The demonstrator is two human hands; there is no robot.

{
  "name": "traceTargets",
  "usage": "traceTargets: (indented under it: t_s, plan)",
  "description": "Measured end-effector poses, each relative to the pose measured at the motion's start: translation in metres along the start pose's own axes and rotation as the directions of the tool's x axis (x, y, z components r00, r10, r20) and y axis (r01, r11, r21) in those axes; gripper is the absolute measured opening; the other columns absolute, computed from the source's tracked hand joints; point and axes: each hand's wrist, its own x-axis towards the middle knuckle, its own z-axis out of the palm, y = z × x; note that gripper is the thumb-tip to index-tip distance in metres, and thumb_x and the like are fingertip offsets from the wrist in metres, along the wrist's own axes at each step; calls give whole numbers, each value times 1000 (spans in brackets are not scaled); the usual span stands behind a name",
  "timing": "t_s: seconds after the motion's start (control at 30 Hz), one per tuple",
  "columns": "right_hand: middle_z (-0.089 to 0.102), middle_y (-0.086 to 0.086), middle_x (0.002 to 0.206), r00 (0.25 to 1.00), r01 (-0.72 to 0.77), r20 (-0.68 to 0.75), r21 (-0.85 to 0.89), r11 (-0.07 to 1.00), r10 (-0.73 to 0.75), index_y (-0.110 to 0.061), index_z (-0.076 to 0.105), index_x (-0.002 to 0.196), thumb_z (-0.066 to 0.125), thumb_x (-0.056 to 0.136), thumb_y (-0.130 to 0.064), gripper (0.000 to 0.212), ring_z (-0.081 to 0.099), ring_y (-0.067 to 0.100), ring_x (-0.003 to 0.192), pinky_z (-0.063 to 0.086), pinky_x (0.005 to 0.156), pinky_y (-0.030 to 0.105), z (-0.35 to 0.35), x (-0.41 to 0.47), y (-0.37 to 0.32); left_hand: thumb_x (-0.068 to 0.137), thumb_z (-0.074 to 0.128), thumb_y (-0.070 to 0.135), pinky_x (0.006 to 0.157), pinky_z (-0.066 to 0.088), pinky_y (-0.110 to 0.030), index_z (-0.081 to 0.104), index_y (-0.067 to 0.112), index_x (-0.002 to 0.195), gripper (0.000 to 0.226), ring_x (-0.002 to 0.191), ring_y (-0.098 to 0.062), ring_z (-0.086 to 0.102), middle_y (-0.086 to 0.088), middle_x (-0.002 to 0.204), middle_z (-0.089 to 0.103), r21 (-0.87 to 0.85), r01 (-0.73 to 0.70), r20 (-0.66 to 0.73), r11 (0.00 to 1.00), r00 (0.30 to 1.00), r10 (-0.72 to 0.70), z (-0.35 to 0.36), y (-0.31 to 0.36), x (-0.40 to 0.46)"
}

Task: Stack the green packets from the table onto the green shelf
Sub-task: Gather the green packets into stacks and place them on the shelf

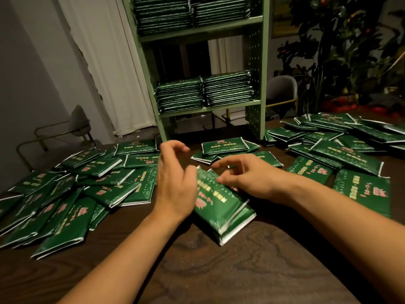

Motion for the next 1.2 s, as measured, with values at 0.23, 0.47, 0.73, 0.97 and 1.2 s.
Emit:
traceTargets:
  t_s: [0.23, 0.47, 0.73, 0.97, 1.2]
  plan:
    - [59, -3, 63, 917, 43, -398, 191, 981, 38, -14, 63, 120, 66, 95, -7, 26, 49, 24, 70, 45, 60, 34, -1, 6, 3, 77, 52, 81, 74, 52, -43, 59, 12, 111, 77, 69, -17, 64, 3, 84, 64, -132, 486, 129, 864, 873, -471, -2, -5, 11]
    - [68, -1, 94, 892, 114, -450, 282, 952, 26, -15, 54, 128, 71, 91, -19, 40, 68, 16, 94, 59, 84, 40, 0, 5, -5, 88, 76, 10, 77, 59, -24, 69, 13, 110, 23, 88, -12, 75, 5, 92, 79, -211, 475, 387, 854, 843, -373, -1, 2, 3]
    - [73, -4, 114, 925, 235, -301, -27, 972, -232, -24, 64, 126, 81, 81, -10, 50, 69, 9, 107, 57, 94, 40, -12, -2, 0, 71, 84, -8, 70, 58, -20, 67, 20, 107, 49, 90, -8, 73, 4, 96, 75, -283, 335, 248, 899, 931, -269, -15, 2, 8]
    - [76, -2, 109, 970, 170, -181, 21, 985, -163, -15, 61, 125, 73, 84, 7, 48, 71, 9, 104, 57, 89, 27, -17, -2, 8, 70, 89, 5, 72, 56, -18, 70, 20, 105, 43, 92, -9, 73, 2, 100, 76, -335, 378, 273, 863, 916, -295, -14, -6, 4]
    - [68, -13, 112, 946, 124, -236, -370, 921, -222, -29, 60, 122, 75, 84, -14, 44, 63, 2, 105, 53, 89, 24, -20, -3, 14, 87, 77, 9, 61, 45, -6, 71, 23, 93, 17, 69, 7, 66, 16, 78, 73, -175, 295, 243, 939, 938, -249, -6, -5, 6]
